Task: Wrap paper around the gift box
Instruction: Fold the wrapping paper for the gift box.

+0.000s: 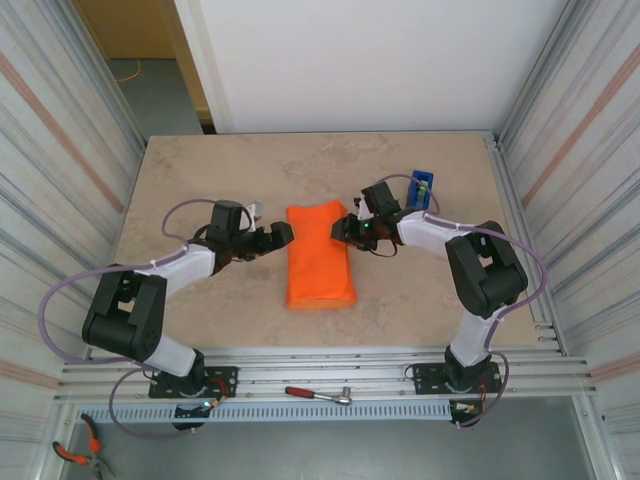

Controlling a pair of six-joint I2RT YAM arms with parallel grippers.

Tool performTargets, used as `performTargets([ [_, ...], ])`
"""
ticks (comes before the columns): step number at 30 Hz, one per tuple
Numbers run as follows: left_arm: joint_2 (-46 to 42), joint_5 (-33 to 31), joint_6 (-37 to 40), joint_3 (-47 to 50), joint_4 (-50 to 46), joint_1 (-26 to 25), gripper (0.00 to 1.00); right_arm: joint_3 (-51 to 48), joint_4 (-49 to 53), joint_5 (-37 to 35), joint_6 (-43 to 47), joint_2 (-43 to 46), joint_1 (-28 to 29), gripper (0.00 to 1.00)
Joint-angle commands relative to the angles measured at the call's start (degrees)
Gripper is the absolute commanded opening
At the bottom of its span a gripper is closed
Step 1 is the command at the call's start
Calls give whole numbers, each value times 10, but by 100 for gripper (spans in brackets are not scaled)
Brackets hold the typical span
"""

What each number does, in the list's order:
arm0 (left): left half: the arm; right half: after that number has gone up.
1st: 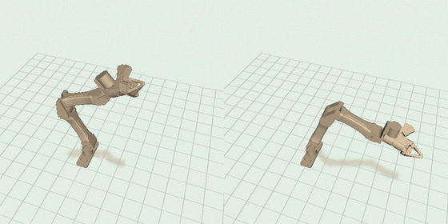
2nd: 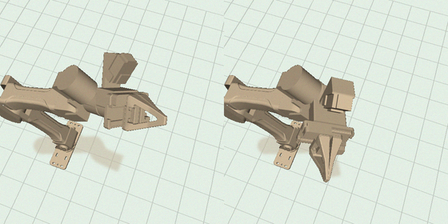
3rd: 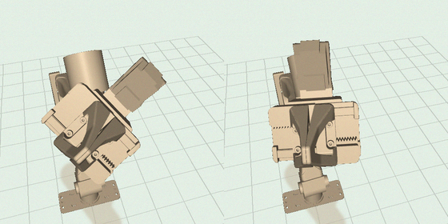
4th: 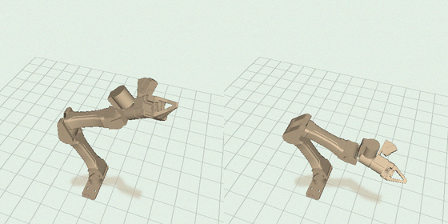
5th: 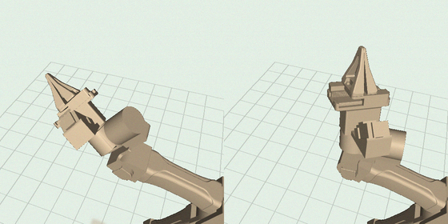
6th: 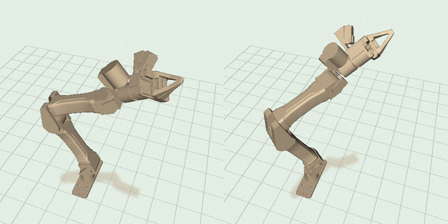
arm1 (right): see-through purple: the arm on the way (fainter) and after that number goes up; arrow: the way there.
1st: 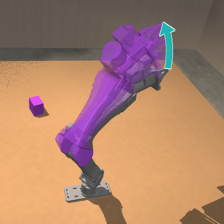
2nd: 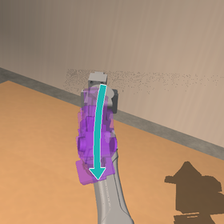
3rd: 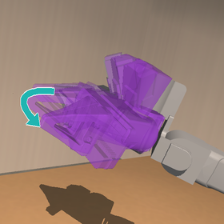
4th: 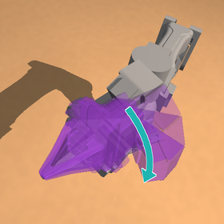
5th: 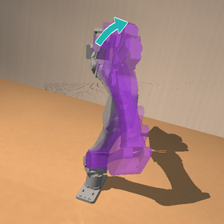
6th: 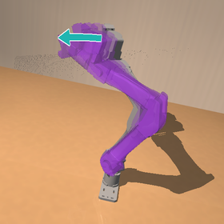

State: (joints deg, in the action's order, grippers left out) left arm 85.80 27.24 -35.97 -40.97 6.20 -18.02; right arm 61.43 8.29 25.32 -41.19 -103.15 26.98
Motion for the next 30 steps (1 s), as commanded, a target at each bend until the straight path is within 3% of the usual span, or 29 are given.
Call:
performTargets([
  [1,-13,-20,-32,0,23,-5,99,-8,98,4,43,-5,-18,36],
  [6,-9,-25,14,-27,-19,-36,99,-16,75,4,27,-15,-9,36],
  [13,35,-13,14,-42,6,-59,99,-29,38,-5,-1,-20,-4,36],
  [30,79,26,45,-55,4,-70,99,-6,28,-25,-31,-54,31,35],
])
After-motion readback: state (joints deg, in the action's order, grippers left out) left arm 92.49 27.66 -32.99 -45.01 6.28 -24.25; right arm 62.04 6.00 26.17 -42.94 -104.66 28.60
